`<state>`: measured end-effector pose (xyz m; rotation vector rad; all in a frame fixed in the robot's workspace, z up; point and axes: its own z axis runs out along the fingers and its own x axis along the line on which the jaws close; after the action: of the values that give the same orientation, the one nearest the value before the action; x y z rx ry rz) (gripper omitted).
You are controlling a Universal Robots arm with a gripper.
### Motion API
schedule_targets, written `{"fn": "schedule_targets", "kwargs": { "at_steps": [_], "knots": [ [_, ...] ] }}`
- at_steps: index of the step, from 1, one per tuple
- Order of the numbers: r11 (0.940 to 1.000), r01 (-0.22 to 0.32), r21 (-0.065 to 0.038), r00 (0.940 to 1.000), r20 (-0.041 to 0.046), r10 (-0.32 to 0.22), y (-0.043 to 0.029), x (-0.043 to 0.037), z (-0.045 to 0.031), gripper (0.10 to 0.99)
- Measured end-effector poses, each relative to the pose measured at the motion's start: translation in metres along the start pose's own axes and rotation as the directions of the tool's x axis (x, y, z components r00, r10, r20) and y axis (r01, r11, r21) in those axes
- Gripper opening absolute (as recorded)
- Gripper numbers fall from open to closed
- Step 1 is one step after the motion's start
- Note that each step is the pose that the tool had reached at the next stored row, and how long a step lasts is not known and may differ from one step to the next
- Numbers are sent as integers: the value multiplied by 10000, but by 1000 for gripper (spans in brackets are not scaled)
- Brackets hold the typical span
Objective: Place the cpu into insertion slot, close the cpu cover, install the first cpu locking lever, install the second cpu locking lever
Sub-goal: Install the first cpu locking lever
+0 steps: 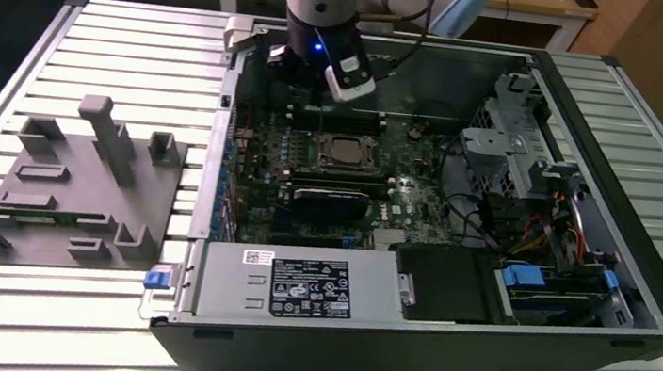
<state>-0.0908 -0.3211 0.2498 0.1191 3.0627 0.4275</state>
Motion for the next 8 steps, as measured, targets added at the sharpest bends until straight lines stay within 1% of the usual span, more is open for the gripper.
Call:
{"fn": "schedule_targets", "kwargs": {
  "at_steps": [8],
  "knots": [
    [10000,-18,2,10000,-10,18,13,-201,15,106]
  ]
}}
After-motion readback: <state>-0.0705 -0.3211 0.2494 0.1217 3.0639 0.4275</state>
